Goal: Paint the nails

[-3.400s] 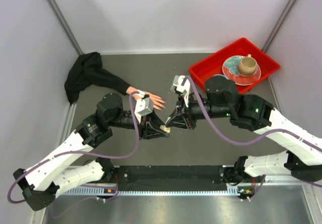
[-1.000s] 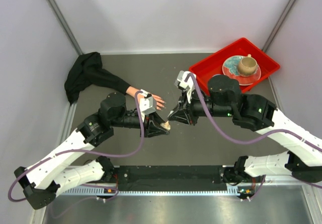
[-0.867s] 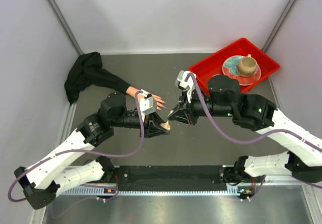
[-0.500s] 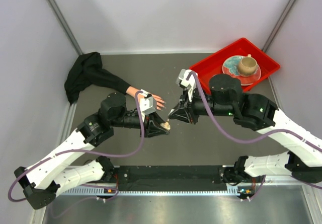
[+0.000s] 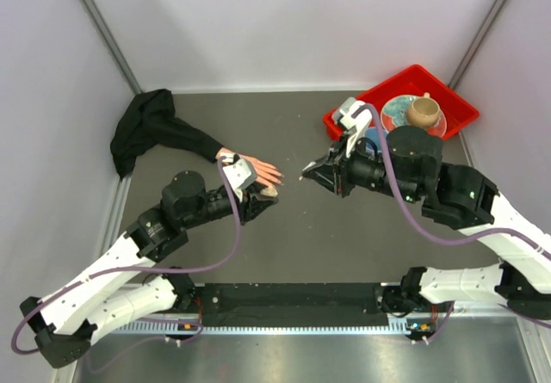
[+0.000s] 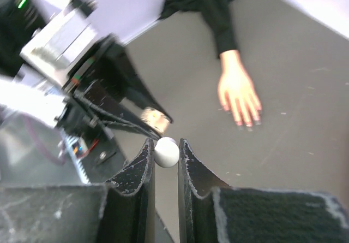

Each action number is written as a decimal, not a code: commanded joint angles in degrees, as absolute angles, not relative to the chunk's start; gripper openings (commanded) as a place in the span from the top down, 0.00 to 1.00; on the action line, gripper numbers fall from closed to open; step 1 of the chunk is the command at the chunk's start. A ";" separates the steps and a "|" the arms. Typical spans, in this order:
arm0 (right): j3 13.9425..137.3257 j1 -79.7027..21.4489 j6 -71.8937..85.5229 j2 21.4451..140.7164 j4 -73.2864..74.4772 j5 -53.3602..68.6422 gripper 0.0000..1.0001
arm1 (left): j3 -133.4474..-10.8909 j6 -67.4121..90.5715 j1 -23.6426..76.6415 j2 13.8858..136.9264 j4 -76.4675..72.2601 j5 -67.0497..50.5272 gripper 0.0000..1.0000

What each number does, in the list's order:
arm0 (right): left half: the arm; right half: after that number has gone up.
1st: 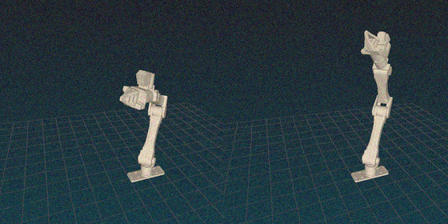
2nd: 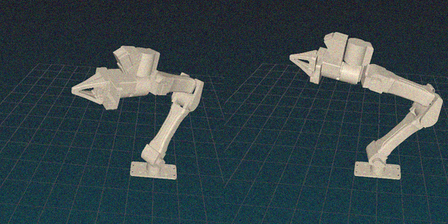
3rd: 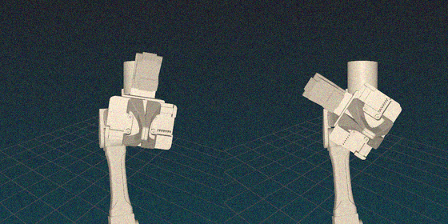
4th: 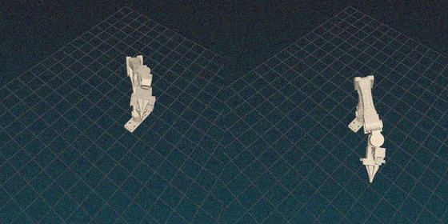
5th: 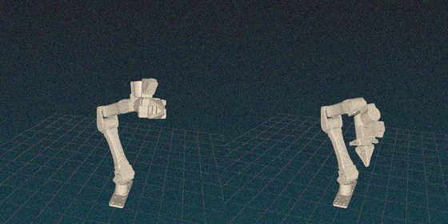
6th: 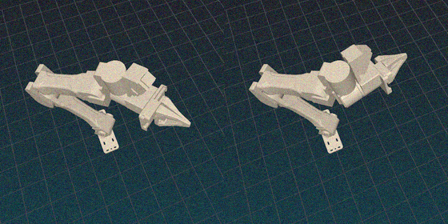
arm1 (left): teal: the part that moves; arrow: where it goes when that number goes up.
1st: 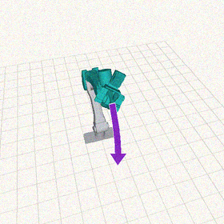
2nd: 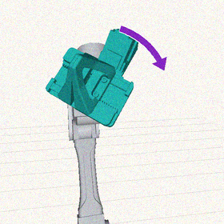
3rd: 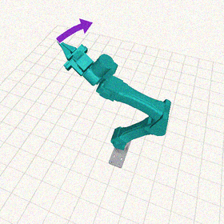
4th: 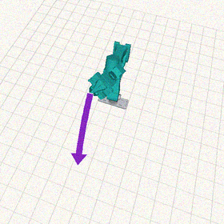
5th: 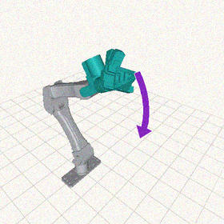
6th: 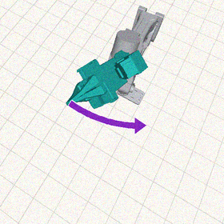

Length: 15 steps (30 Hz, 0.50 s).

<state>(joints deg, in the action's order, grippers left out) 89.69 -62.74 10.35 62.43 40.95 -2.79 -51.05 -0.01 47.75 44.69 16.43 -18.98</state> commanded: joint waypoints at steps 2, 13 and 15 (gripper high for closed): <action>87.64 -58.98 14.58 61.44 35.78 -11.96 1.00 | -44.48 -0.18 47.90 40.08 3.79 -2.30 1.00; 77.96 -47.38 19.33 67.84 23.13 -0.45 1.00 | -34.81 -4.13 47.11 41.57 -19.13 21.87 1.00; 76.73 -46.15 19.42 69.07 20.49 -0.35 1.00 | -33.58 -3.52 45.28 43.24 -22.13 22.24 1.00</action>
<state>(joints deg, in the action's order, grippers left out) 77.91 -48.42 17.78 67.02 28.86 -3.01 -35.22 -2.26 47.42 41.43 -7.64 15.07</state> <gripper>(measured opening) 0.125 0.315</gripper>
